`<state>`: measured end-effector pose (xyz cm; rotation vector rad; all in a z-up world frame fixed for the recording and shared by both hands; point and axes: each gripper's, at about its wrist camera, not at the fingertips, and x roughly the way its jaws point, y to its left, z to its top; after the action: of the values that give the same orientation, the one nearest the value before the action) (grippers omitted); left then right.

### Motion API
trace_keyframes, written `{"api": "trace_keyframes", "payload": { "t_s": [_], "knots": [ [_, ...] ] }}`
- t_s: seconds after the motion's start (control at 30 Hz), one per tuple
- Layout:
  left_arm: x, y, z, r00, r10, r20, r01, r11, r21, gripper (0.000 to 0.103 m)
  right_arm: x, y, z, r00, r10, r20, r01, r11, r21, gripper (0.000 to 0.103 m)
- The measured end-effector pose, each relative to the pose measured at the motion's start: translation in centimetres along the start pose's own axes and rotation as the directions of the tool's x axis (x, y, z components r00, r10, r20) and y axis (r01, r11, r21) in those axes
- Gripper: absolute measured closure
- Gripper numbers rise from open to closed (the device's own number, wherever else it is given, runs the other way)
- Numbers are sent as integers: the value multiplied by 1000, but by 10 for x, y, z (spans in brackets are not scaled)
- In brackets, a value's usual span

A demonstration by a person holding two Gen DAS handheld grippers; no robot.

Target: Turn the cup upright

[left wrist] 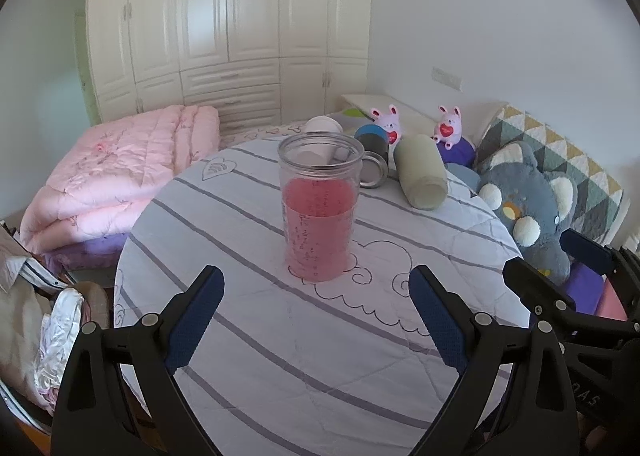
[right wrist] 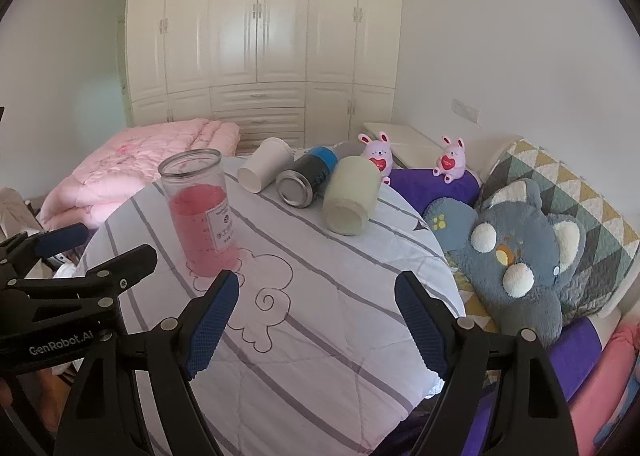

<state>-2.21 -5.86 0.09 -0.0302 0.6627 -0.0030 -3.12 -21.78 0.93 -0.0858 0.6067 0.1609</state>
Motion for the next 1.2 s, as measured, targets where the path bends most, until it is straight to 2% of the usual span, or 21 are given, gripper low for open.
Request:
{"api": "trace_keyframes", "payload": {
  "t_s": [0.57,1.03,1.2],
  "knots": [
    [0,-3,-1,999,23,36,-23,1000,7,8,2,-7,-1,1000,8,22,-8,1000,15,21],
    [19,3,5,999,47,3,-47,999,5,7,20,-7,2,1000,23,1,-23,1000,16,21],
    [25,6,6,997,76,4,-76,997,4,7,29,-7,5,1000,29,-4,-29,999,16,21]
  ]
}}
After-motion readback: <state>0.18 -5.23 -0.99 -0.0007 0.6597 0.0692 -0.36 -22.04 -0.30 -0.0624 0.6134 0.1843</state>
